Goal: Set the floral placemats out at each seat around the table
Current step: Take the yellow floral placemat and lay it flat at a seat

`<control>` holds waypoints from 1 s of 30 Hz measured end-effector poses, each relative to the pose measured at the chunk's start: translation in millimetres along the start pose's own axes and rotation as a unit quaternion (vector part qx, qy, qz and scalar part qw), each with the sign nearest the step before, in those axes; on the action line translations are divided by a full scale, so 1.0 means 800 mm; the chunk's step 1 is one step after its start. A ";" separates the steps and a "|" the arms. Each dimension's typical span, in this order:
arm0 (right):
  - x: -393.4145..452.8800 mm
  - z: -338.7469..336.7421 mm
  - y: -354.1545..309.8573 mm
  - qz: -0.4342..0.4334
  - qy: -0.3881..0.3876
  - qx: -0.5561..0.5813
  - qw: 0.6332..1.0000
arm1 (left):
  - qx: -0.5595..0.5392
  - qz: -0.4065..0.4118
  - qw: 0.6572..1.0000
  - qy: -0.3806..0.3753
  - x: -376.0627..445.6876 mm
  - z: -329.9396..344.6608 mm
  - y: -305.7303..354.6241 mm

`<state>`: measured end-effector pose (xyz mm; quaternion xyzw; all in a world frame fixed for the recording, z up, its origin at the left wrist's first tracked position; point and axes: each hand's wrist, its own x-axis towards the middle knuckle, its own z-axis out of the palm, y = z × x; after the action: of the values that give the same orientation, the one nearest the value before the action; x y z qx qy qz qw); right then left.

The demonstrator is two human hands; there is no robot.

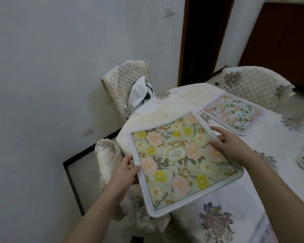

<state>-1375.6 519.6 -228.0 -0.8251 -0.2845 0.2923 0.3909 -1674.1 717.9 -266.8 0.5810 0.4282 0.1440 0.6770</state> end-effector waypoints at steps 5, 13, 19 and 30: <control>0.005 0.014 0.006 0.065 0.069 -0.025 0.995 | 0.021 -0.028 0.997 -0.072 0.041 0.000 -0.006; 0.006 0.061 0.025 0.130 0.286 -0.085 0.945 | 0.040 -0.073 0.985 -0.151 0.078 -0.004 -0.026; 0.009 0.074 0.051 0.147 0.324 -0.067 0.932 | 0.065 -0.117 0.976 -0.172 0.091 0.017 -0.041; 0.088 0.080 0.116 0.150 0.270 -0.089 0.947 | 0.107 -0.230 0.959 -0.125 0.124 0.065 -0.075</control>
<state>-1351.2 550.0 -354.7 -0.9377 -0.0665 0.0875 0.3295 -1594.8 735.4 -364.8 0.5492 0.4749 -0.1359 0.6741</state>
